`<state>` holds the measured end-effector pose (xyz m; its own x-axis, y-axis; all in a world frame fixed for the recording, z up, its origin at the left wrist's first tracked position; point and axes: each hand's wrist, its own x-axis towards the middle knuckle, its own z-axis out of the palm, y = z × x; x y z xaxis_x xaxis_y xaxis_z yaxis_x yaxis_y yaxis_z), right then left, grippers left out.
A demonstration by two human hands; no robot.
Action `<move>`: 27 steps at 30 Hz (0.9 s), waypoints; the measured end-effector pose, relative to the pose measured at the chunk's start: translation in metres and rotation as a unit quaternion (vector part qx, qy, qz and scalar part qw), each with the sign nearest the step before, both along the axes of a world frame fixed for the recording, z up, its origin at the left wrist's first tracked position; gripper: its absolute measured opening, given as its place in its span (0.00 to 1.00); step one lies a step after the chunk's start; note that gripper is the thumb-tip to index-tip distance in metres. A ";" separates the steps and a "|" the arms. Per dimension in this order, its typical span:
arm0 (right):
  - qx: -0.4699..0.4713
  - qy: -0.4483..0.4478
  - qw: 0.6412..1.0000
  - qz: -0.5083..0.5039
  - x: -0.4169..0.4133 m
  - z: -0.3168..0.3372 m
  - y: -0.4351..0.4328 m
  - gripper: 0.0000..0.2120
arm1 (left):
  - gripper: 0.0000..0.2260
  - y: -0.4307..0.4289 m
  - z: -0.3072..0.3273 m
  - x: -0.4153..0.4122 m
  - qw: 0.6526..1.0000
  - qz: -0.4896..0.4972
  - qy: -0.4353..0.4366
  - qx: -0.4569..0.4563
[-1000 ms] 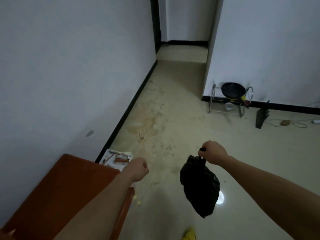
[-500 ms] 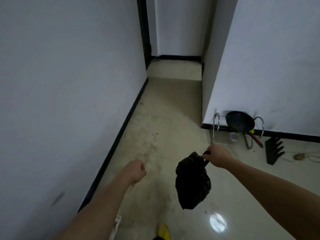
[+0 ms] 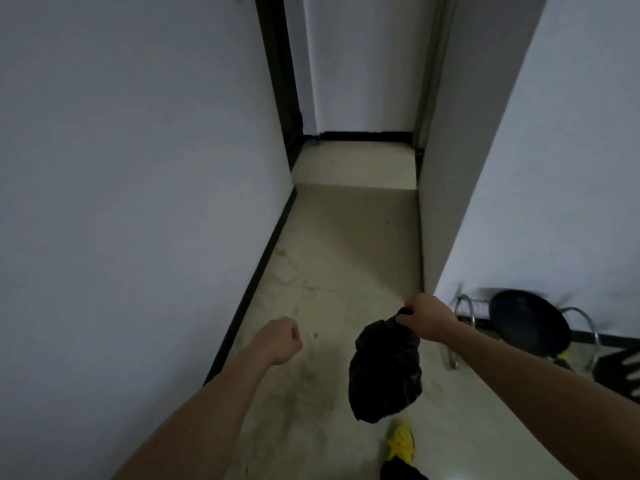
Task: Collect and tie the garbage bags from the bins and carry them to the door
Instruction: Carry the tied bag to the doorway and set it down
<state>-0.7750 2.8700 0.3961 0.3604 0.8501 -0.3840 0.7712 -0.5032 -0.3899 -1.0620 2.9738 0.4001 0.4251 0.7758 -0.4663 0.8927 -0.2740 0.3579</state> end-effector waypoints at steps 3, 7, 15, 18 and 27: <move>-0.023 0.014 0.999 0.020 0.049 -0.005 0.084 0.12 | 0.04 0.073 0.002 0.046 1.000 0.019 0.014 -0.010; -0.029 0.009 0.998 0.053 0.114 -0.002 0.185 0.12 | 0.04 0.154 0.009 0.106 0.998 0.058 -0.024 -0.008; -0.052 -0.009 0.993 0.109 0.191 -0.018 0.362 0.13 | 0.07 0.307 -0.018 0.166 0.992 0.100 0.031 -0.076; -0.068 -0.022 0.991 0.115 0.220 -0.036 0.437 0.18 | 0.07 0.389 -0.038 0.191 0.991 0.103 0.030 -0.078; -0.066 -0.012 0.993 0.100 0.300 -0.017 0.664 0.21 | 0.14 0.631 -0.016 0.288 0.996 0.065 0.019 -0.061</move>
